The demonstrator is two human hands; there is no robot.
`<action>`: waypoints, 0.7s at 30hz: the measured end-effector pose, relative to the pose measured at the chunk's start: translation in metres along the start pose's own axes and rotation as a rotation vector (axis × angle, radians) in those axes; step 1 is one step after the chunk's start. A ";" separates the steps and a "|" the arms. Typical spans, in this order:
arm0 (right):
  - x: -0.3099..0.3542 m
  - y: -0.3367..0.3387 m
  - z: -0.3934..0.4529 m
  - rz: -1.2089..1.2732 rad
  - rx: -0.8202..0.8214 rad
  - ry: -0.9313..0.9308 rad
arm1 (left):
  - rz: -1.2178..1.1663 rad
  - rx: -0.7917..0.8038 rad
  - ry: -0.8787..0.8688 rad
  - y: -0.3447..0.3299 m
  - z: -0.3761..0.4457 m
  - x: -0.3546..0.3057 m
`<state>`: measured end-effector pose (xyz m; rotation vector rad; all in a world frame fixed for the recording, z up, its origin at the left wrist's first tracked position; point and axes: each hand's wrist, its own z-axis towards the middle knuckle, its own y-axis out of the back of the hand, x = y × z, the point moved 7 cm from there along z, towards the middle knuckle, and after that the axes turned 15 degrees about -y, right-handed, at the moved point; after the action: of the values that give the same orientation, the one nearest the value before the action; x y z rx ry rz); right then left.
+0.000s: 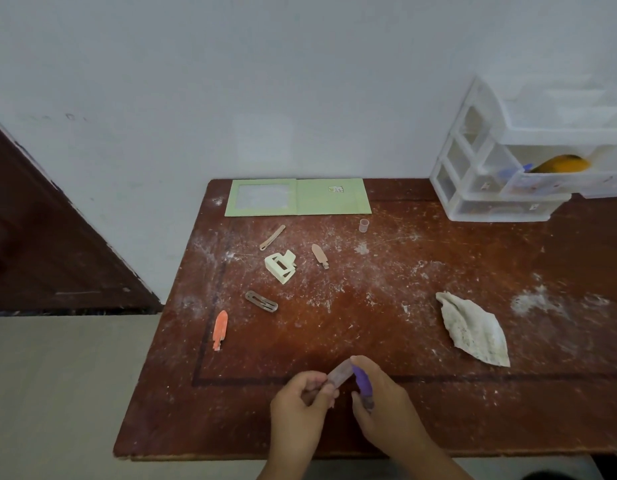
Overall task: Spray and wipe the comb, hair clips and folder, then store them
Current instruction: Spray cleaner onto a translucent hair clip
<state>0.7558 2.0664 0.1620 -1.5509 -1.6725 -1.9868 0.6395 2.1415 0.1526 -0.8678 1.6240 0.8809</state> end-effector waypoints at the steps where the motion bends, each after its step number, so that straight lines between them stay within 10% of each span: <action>1: -0.001 -0.002 0.000 0.000 0.007 -0.002 | -0.021 -0.009 0.011 0.000 0.000 0.000; 9: 0.004 -0.010 -0.007 -0.006 0.288 -0.075 | -0.103 -0.025 0.062 -0.004 0.000 0.003; 21: 0.004 0.001 -0.011 0.066 0.234 -0.112 | -0.204 0.006 0.064 -0.012 -0.006 -0.005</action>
<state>0.7476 2.0593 0.1672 -1.6336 -1.7947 -1.6323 0.6482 2.1308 0.1577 -1.0463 1.5597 0.7120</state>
